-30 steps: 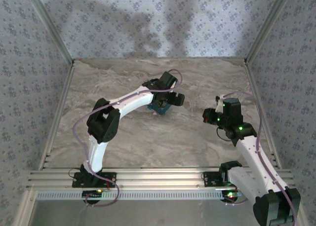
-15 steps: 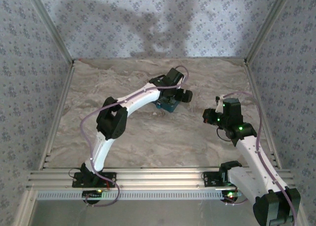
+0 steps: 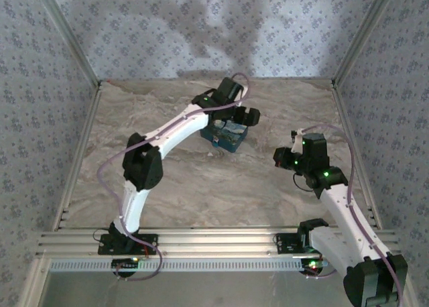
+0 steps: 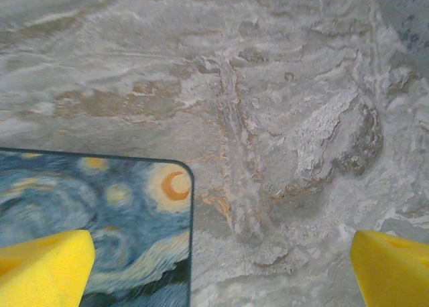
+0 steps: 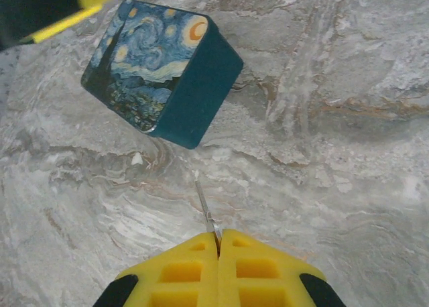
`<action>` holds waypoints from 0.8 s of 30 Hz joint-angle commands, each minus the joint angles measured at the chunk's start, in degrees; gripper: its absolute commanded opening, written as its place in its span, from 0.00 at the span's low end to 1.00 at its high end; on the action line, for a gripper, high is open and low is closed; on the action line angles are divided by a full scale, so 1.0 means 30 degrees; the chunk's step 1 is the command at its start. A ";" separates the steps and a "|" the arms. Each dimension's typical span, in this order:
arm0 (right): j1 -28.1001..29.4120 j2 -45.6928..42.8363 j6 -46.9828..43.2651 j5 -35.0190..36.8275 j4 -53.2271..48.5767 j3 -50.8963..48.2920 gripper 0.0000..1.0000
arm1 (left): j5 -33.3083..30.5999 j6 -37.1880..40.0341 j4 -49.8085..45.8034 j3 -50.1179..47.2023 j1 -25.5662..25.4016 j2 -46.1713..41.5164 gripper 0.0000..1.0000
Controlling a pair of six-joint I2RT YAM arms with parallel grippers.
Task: Unlock a padlock with a key
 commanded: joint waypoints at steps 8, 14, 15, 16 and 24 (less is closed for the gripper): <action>0.1563 0.2100 0.0266 -0.1082 0.1948 0.0566 0.00 | 0.0042 0.0575 0.6050 -1.1001 0.2064 -0.9086 0.98; 0.2779 0.4280 0.0517 -0.1331 0.3406 0.1537 0.00 | 0.0045 0.0659 0.9083 -1.6230 0.3087 -1.2657 0.98; 0.2987 0.4737 0.0612 -0.1439 0.3681 0.1728 0.00 | 0.0053 0.0702 0.9719 -1.7080 0.3190 -1.3075 0.98; 0.3160 0.5150 0.0742 -0.1532 0.3953 0.1927 0.00 | 0.0146 0.0826 1.0388 -1.7769 0.3260 -1.3418 0.98; 0.4216 0.8733 0.1264 -0.2542 0.5482 0.3955 0.00 | 0.0216 0.2156 1.6325 -2.3988 0.3293 -1.5581 0.98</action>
